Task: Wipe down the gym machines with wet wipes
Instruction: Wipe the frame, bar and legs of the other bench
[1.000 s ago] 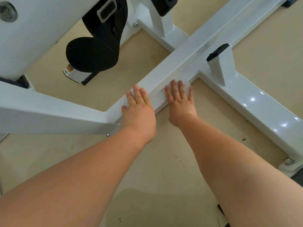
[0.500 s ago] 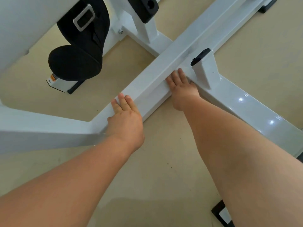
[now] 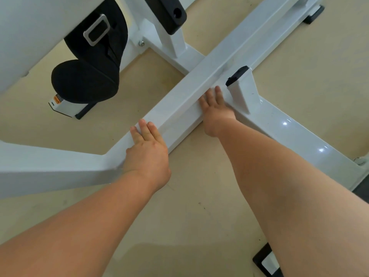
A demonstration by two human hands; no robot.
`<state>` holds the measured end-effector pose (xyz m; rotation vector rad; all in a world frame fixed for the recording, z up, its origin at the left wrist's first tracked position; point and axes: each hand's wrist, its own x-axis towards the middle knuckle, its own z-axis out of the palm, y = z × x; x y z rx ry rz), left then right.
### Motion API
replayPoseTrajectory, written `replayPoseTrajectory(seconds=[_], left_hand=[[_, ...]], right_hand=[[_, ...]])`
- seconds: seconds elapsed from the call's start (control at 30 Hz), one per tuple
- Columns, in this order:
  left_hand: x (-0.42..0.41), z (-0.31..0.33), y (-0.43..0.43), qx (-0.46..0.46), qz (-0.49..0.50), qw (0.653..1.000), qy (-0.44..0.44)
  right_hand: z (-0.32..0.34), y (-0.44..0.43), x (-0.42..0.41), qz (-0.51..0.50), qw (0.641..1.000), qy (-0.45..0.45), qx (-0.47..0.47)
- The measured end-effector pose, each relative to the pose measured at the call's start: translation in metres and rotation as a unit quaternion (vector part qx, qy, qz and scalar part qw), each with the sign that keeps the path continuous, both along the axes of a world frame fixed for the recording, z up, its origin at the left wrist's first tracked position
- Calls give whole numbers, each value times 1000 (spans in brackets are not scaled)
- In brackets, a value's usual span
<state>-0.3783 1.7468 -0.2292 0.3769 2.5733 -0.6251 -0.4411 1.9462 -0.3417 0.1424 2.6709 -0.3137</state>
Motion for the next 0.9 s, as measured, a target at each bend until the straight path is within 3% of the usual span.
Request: replayPoseTrajectory(seconds=[0.1,0.33,0.53,0.73,0.9], left_hand=[[-1,2,2,7,7,1000,-5],[-1,7,5,9,11,1000,-9],[0,6,4,14,16,1000,-6],[-3,8,7,33,25,999,2],[-8,18,-10,94,9,995,-22]], right_hand=[[1,-18,11,10,1000,-14,-17],[-11,-19,40,177,984,15,8],[-8,-46,40,62,998,14,-12],[-14,-114,85,248,965,42,-69],[7,-115,91,260,953,46,-147]])
